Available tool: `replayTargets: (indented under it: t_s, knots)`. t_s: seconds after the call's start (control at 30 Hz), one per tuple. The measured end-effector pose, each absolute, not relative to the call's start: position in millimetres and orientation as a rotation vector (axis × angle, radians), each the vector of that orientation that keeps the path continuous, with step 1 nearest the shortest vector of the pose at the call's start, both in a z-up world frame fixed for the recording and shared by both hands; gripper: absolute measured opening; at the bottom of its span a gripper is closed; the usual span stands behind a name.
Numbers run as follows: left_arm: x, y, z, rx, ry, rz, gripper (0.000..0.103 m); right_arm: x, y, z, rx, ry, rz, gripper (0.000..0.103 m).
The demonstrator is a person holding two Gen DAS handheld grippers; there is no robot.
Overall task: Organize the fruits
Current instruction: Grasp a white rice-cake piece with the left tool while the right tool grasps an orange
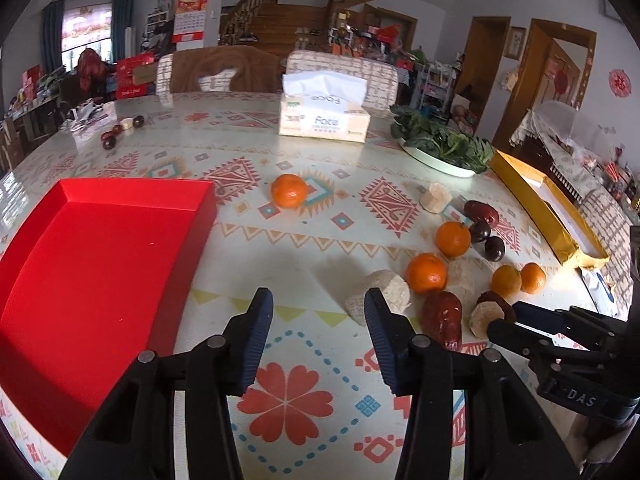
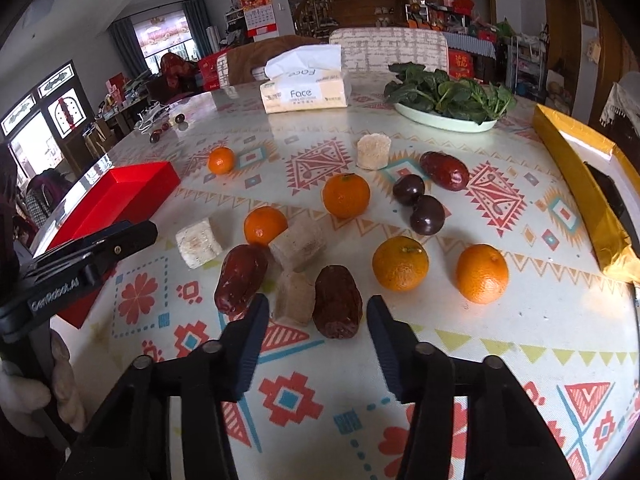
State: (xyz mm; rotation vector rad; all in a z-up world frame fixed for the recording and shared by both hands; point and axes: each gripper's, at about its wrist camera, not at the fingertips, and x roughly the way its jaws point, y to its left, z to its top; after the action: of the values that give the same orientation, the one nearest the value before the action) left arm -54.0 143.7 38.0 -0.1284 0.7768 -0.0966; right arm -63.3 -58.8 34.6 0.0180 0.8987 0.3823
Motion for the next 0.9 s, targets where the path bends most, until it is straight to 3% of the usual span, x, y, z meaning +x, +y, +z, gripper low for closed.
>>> replayTargets:
  t_s: [0.27,0.4,0.9]
  knots:
    - [-27,126,36,-0.040,0.808,-0.194,0.048,-74,-69,41,0.046,0.876,0.401,0.049]
    - [-17,115,32,-0.010,0.833,-0.269,0.060,-78,-74,40,0.049,0.879,0.398,0.049]
    - [4,100,18,-0.036,0.888,-0.356,0.061,-82,-91,36,0.107,0.882,0.381,0.049]
